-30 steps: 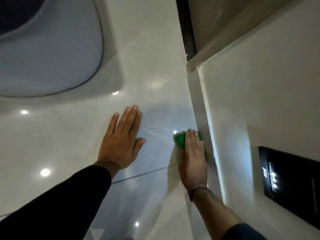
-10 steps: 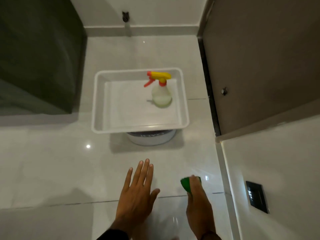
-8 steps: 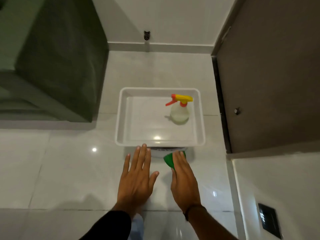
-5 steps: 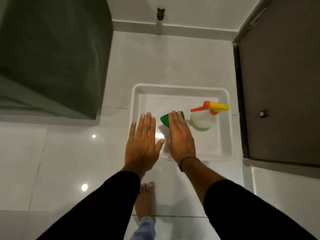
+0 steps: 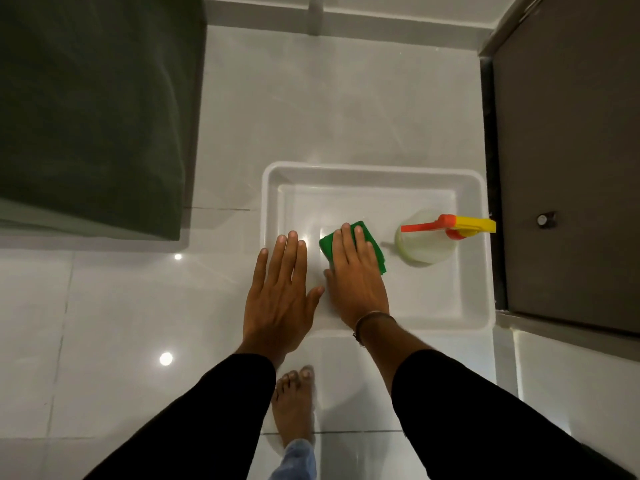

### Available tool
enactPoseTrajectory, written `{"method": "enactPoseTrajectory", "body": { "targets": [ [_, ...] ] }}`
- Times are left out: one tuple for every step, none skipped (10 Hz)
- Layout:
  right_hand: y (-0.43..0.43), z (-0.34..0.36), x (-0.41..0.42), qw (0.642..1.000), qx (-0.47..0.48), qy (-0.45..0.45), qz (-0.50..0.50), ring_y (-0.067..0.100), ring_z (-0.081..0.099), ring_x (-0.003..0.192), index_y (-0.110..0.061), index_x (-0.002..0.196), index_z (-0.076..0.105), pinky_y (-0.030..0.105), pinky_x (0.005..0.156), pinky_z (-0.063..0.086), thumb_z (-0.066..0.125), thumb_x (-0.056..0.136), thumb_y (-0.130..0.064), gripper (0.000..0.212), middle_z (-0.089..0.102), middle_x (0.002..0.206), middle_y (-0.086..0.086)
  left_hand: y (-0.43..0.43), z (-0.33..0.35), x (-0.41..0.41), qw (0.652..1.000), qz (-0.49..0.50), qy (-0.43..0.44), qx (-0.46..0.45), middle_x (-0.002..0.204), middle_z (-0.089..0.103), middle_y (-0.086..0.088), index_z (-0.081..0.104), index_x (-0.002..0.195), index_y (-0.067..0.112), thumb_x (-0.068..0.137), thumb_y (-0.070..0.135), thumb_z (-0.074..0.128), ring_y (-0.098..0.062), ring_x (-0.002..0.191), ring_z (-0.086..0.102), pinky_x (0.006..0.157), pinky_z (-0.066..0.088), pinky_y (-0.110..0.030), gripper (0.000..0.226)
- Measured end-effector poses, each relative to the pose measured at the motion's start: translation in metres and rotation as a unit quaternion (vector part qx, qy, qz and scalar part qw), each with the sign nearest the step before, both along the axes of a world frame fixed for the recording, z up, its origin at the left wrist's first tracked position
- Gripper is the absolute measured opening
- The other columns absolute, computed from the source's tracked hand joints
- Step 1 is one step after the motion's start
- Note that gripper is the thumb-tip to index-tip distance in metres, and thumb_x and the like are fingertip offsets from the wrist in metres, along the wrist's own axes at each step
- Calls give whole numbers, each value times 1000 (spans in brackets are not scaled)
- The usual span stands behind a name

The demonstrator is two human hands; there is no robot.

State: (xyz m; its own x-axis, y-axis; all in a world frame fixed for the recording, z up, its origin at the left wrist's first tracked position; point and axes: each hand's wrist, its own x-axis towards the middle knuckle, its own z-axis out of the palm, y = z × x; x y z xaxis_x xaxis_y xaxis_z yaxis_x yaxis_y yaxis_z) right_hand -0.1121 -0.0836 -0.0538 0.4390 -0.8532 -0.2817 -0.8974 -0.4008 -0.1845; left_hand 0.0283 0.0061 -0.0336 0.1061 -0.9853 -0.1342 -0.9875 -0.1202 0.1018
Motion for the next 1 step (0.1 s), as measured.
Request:
{"method": "enactPoseTrajectory", "body": {
  "targets": [
    [7, 25, -6, 999, 10, -36, -22, 30, 0, 158, -10, 161, 6, 50, 127, 13, 51, 101, -40, 81, 8, 171, 13, 5, 21, -6, 1000, -7, -12, -23, 180, 31, -24, 34, 170, 0, 114, 55, 37, -41, 168, 28, 137, 26, -58, 78]
  ]
}}
